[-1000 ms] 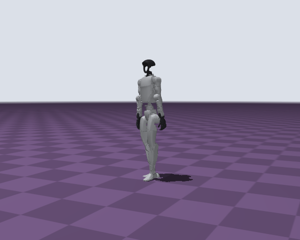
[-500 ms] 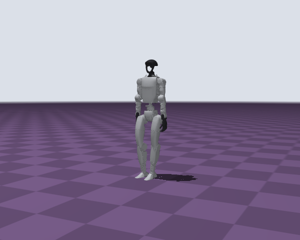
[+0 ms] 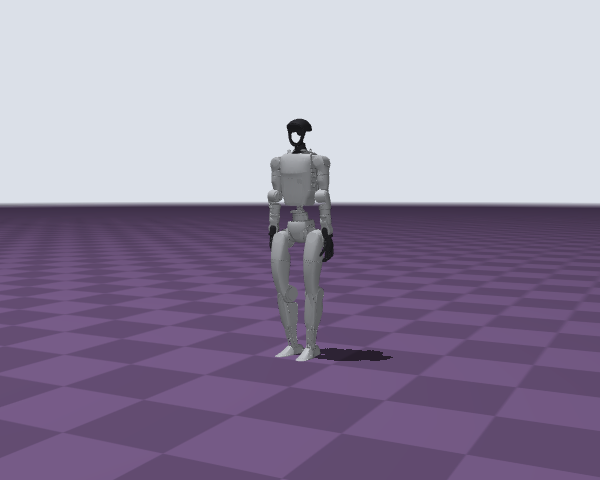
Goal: Upper body actions
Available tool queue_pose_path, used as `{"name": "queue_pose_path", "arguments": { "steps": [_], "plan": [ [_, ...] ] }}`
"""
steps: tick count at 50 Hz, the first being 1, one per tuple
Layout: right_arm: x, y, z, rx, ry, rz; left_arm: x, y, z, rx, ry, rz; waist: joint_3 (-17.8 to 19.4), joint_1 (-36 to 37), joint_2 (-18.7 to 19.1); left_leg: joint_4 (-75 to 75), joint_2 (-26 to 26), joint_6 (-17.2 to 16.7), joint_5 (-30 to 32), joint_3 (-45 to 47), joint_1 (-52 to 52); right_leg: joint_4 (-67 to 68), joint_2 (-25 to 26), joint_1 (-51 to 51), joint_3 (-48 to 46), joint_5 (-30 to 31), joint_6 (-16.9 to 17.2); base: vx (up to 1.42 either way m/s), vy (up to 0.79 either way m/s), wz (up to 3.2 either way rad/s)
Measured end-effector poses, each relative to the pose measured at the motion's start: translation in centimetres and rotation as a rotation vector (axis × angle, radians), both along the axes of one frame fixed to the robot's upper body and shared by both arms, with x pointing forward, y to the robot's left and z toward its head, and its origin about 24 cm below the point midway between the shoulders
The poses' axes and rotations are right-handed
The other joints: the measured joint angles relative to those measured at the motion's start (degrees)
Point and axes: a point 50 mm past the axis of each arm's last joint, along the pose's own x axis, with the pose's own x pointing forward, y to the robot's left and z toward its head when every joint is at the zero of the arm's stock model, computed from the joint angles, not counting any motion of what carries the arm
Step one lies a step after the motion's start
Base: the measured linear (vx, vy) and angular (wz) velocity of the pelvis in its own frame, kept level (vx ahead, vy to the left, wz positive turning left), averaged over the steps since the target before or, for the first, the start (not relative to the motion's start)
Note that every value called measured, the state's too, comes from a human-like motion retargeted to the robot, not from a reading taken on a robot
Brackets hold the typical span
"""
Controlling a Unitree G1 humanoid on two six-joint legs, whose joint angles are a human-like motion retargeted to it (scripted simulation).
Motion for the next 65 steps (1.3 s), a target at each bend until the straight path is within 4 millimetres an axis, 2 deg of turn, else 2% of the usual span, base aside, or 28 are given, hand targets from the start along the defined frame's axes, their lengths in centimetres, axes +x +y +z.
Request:
{"name": "queue_pose_path", "arguments": {
  "steps": [5, 8, 10, 15, 16, 17, 18, 20, 22, 25, 29, 32, 36, 39, 45, 47, 50, 53, 55, 58, 60, 62, 65],
  "plan": [
    [-0.4, 0.1, 0.0, 0.004, 0.014, -0.03, 1.3, 0.0, -0.1, 0.013, -0.045, 0.009, -0.6, -1.9, -0.6, 8.2, 1.4, -2.7, -3.0, 1.5, -2.5, 0.6, -0.1, -1.7, 3.1, 0.6, 0.4, -0.17, 0.02, -0.3],
    [-0.7, -0.4, 0.1, -0.006, 0.027, -0.036, 2.2, -0.3, -0.1, 0.01, -0.068, -0.013, -0.6, -1.6, -1.2, 14.0, 1.1, -2.5, -1.3, 0.1, -5.0, 0.5, -1.0, -2.7, 6.0, 2.2, 1.2, -0.09, 0.06, -0.93],
    [-0.7, -0.8, 0.1, -0.018, 0.032, -0.028, 2.9, -0.4, -0.1, 0.002, -0.084, -0.024, -0.1, 0.2, -1.4, 15.2, -0.2, -4.2, -0.5, -6.3, -6.0, 0.2, -0.7, -3.4, 9.3, 3.5, 1.7, -0.1, 0.07, -1.97],
    [0.3, -1.5, 0.2, -0.047, -0.001, -0.012, 3.9, -0.4, -0.1, 0.001, -0.154, -0.003, 1.9, 9.9, -1.1, 8.9, -5.4, -12.4, 0.3, -33.4, -3.8, 0.0, 4.0, -5.8, 21.4, 8.0, 2.7, -0.06, 0.03, -3.32],
    [0.8, -1.6, 0.2, -0.042, -0.015, -0.011, 4.0, -0.2, -0.1, 0.006, -0.165, 0.0, 2.6, 11.4, -1.1, 7.4, -5.0, -13.1, 1.3, -32.9, -3.3, 0.2, 4.9, -6.3, 23.8, 8.8, 2.9, -0.03, -0.02, -3.35],
    [1.3, -1.7, 0.2, -0.037, -0.03, -0.006, 4.1, -0.1, -0.1, 0.011, -0.173, 0.004, 3.2, 12.2, -1.3, 6.4, -4.6, -13.0, 1.7, -31.1, -2.9, 0.4, 5.6, -6.7, 25.9, 9.4, 3.2, -0.08, -0.03, -2.74],
    [2.0, -1.7, 0.2, -0.032, -0.048, 0.007, 4.1, 0.1, -0.1, 0.016, -0.177, 0.013, 4.0, 11.6, -1.4, 6.1, -4.1, -11.5, 0.9, -26.7, -2.6, 0.6, 5.8, -7.0, 27.1, 9.8, 3.3, -0.17, -0.02, -2.09],
    [3.9, -1.7, 0.3, -0.026, -0.098, 0.039, 4.1, 0.4, -0.1, 0.018, -0.176, 0.029, 5.5, 7.8, -0.8, 4.1, -0.8, -9.2, 0.0, -14.6, -1.6, 1.0, 6.5, -7.5, 27.3, 10.1, 3.2, -0.31, 0.02, -1.49],
    [5.7, -1.5, 0.4, -0.024, -0.155, 0.069, 3.7, 0.9, 0.0, 0.005, -0.144, 0.033, 6.4, 5.3, -0.1, 3.2, -1.2, -7.4, 0.2, -14.5, -1.1, 1.1, 7.4, -8.4, 28.7, 10.2, 2.2, -0.36, 0.14, -2.02],
    [7.0, -0.7, 0.5, -0.008, -0.22, 0.076, 3.0, 2.4, 0.3, 0.011, -0.079, -0.014, 6.5, 1.5, 0.8, 2.0, 0.6, -7.4, 0.8, -9.1, -1.6, 1.9, 6.6, -11.1, 24.1, 8.3, -1.8, -0.34, 0.27, -2.2],
    [6.3, -0.5, 0.3, -0.006, -0.205, 0.049, 1.9, 3.9, 0.5, 0.086, -0.035, -0.092, 5.0, 1.3, 1.5, -1.4, 2.3, -7.0, 0.9, 1.1, -0.4, 2.5, 3.1, -15.1, 10.9, 4.1, -7.3, -0.3, 0.22, -2.45],
    [5.0, -1.0, 0.2, -0.039, -0.156, 0.054, 0.7, 4.1, 0.5, 0.1, -0.011, -0.062, 4.3, 2.5, 1.3, -2.4, 2.8, -6.2, 0.1, 7.9, 0.0, 2.3, 0.6, -16.8, 1.5, 1.4, -9.0, -0.32, 0.18, -2.81],
    [3.7, -1.8, 0.3, -0.083, -0.092, 0.039, -0.3, 3.9, 0.6, 0.067, 0.038, -0.017, 4.2, 0.9, 1.8, -2.6, 3.9, -5.7, -2.3, 18.3, 1.6, 2.3, -2.1, -17.4, -11.0, -1.7, -9.4, -0.54, 0.22, -2.67],
    [3.0, -2.5, 0.4, -0.103, -0.052, -0.014, -0.6, 3.7, 0.6, 0.061, 0.059, -0.036, 3.9, -1.3, 3.3, -2.4, 5.7, -6.1, -4.6, 26.5, 3.2, 1.1, -3.9, -15.6, -23.8, -3.8, -9.2, -0.48, 0.24, -2.54],
    [1.7, -4.1, 0.8, -0.155, -0.011, -0.137, 0.3, 3.1, 0.4, 0.048, 0.024, -0.063, 1.4, -3.5, 5.6, -0.9, 8.4, -8.7, -9.9, 41.2, 5.9, -2.7, -3.9, -9.4, -52.3, -7.5, -6.6, -0.42, 0.2, -2.63],
    [1.2, -4.6, 0.9, -0.182, 0.004, -0.169, 0.9, 3.2, 0.4, 0.053, 0.002, -0.062, 0.8, -2.1, 5.1, -0.7, 7.8, -9.6, -11.5, 45.3, 7.0, -3.1, -3.1, -8.5, -56.5, -6.8, -6.3, -0.23, 0.09, -2.99],
    [0.1, -5.0, 1.1, -0.215, 0.043, -0.206, 1.6, 3.4, 0.4, 0.065, -0.025, -0.057, -0.4, -1.6, 5.0, -0.4, 7.1, -11.2, -13.2, 49.4, 8.6, -1.7, -2.1, -9.2, -54.9, -4.8, -7.7, -0.26, -0.05, -2.23],
    [-1.3, -4.7, 1.1, -0.219, 0.096, -0.253, 2.1, 3.3, 0.4, 0.069, -0.03, -0.057, -2.4, -4.7, 7.0, 0.2, 8.4, -13.0, -14.1, 52.4, 9.6, -0.7, -0.9, -10.7, -51.6, -1.0, -12.0, -0.16, -0.14, -0.96],
    [-2.3, -4.3, 1.1, -0.214, 0.126, -0.295, 2.5, 3.0, 0.3, 0.062, -0.041, -0.059, -3.4, -7.5, 8.6, 1.1, 9.6, -14.1, -14.3, 53.6, 10.4, -1.7, 0.6, -10.5, -51.0, -0.9, -14.0, -0.06, -0.12, -0.26],
    [-3.6, -3.5, 1.1, -0.181, 0.167, -0.358, 3.6, 2.1, 0.2, 0.029, -0.081, -0.058, -4.6, -10.4, 10.5, 2.4, 10.7, -13.9, -12.1, 52.4, 11.9, -1.4, 1.1, -10.0, -49.9, -2.0, -13.4, -0.01, -0.14, -0.31],
    [-4.2, -3.0, 1.0, -0.157, 0.189, -0.375, 4.1, 1.3, 0.1, 0.008, -0.113, -0.042, -5.6, -9.9, 10.2, 3.6, 10.3, -13.8, -8.8, 53.1, 13.6, -1.3, 1.4, -9.8, -46.5, -2.5, -13.2, 0.03, -0.17, -1.14],
    [-4.4, -2.5, 1.0, -0.142, 0.196, -0.364, 4.2, 0.5, -0.1, -0.011, -0.145, -0.009, -6.4, -9.2, 8.4, 6.2, 9.5, -12.1, -4.1, 52.2, 14.8, -1.9, 0.8, -9.6, -42.3, -2.1, -13.3, 0.08, -0.15, -1.43],
    [-3.6, -1.8, 0.8, -0.119, 0.176, -0.307, 4.0, -0.3, -0.2, -0.04, -0.175, 0.025, -6.5, -7.6, 4.2, 12.8, 7.7, -6.5, 2.8, 48.5, 15.6, -2.8, -1.5, -8.6, -35.1, -1.1, -13.5, 0.06, -0.18, -1.6]
  ]
}}
